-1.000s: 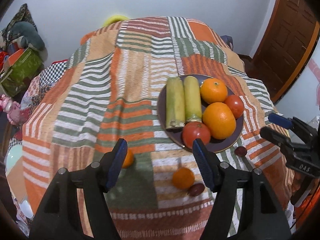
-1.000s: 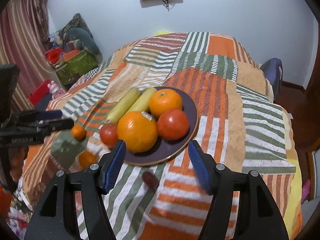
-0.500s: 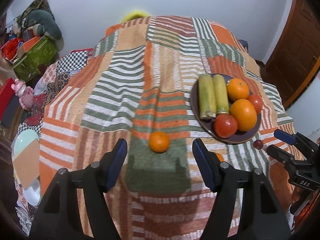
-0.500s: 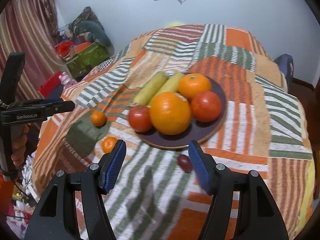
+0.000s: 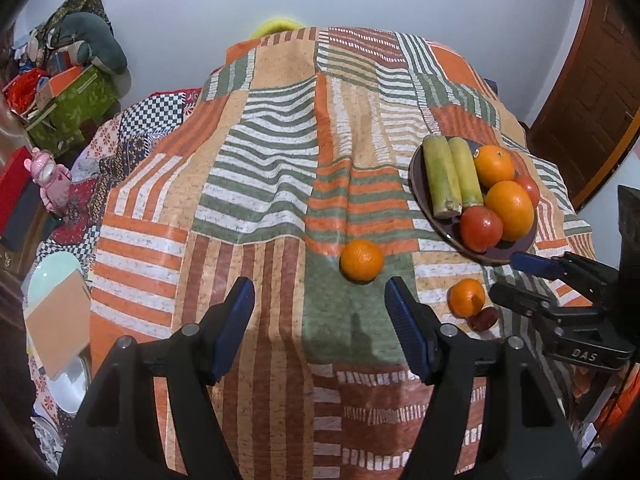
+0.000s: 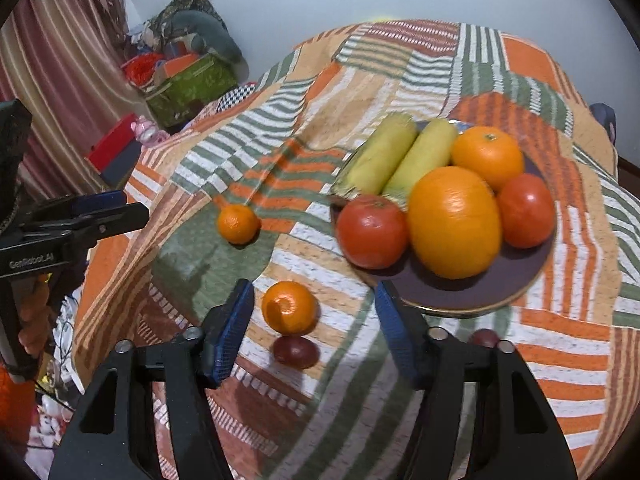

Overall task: Organize fruits
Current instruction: 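Lower the right tool to a tangerine while the left tool approaches another tangerine, then close the right tool on its tangerine while the left tool grasps the other tangerine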

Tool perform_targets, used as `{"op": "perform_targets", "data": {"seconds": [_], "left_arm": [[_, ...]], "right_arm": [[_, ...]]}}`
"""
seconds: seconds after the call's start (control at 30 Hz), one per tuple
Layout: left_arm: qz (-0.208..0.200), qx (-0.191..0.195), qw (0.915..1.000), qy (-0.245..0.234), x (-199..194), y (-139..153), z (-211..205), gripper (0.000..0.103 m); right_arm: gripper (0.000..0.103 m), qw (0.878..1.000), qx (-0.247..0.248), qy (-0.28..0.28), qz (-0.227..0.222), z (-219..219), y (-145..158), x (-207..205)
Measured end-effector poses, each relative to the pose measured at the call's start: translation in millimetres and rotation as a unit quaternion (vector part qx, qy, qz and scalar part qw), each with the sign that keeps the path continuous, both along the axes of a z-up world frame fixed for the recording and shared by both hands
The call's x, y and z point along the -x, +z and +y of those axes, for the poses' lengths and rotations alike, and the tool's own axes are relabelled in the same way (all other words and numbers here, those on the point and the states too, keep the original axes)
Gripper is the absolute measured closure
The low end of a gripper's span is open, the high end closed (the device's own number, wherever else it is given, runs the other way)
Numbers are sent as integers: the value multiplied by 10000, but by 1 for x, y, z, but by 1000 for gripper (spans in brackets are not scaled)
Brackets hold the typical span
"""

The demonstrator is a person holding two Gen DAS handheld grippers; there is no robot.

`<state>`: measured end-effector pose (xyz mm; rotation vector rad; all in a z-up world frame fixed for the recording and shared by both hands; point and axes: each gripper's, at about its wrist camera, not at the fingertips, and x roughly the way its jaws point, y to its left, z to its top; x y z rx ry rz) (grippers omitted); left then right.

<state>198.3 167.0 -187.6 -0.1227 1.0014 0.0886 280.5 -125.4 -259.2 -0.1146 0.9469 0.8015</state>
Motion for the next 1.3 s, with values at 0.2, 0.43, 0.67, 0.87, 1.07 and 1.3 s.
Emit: {"op": "perform_targets", "data": {"seconds": [0.2,0.43,0.67,0.87,1.07,1.3], "left_arm": [[65,92,9999,-82,-1,-9,1,36],[117,103,9997,-180,-4,-14,-4,36],[165,91,9992,-352,-12,-18,-16,43],[313,37,9981,-524,-31,-29,-30,54],[428,46,9979,-489,-50,-42,-31,55],[623,-37,9969,-486,-64,-59,-32,59]], "right_arm": [[55,9997,156,145,92,15,-10,4],[70,9987,310,366,174,28,-21,3],[71,9992,161,365,-56,20,-9,5],[71,9994,-98,208,-277,1,12,1],[71,9983,-278,22,-504,-20,30,-2],[71,9974,-357,-218,-583,-42,36,-8]]}}
